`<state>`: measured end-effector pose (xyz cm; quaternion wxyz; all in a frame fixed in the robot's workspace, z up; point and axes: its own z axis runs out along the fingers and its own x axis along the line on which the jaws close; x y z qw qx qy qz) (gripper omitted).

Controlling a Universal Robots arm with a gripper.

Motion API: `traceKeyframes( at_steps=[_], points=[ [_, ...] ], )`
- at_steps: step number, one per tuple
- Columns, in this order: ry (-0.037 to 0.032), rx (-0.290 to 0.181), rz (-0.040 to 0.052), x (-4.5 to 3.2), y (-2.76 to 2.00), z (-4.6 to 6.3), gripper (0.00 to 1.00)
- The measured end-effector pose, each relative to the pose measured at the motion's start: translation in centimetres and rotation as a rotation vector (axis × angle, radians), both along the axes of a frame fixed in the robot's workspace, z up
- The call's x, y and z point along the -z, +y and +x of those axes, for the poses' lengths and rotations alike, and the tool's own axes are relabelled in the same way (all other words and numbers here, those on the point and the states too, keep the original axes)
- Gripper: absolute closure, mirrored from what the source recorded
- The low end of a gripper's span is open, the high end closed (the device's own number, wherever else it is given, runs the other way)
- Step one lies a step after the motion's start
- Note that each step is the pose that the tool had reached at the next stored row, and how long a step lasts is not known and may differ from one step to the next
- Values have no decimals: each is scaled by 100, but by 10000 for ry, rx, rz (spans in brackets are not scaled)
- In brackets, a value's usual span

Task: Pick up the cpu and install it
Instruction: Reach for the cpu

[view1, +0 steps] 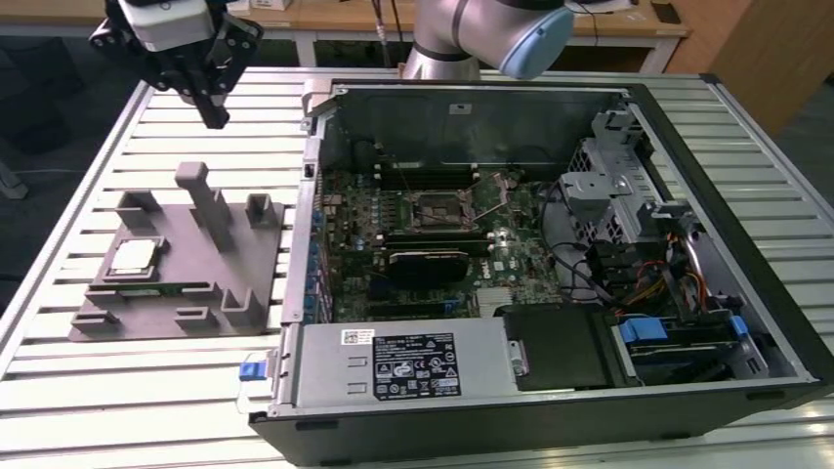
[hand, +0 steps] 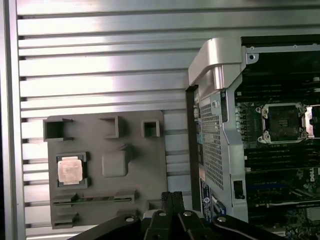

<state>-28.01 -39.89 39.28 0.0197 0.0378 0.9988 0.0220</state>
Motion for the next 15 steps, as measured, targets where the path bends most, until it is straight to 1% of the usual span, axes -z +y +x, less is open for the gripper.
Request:
traceKeyframes(
  at_steps=[15],
  points=[
    [-5,1,0,5,0,-307,89]
  ],
)
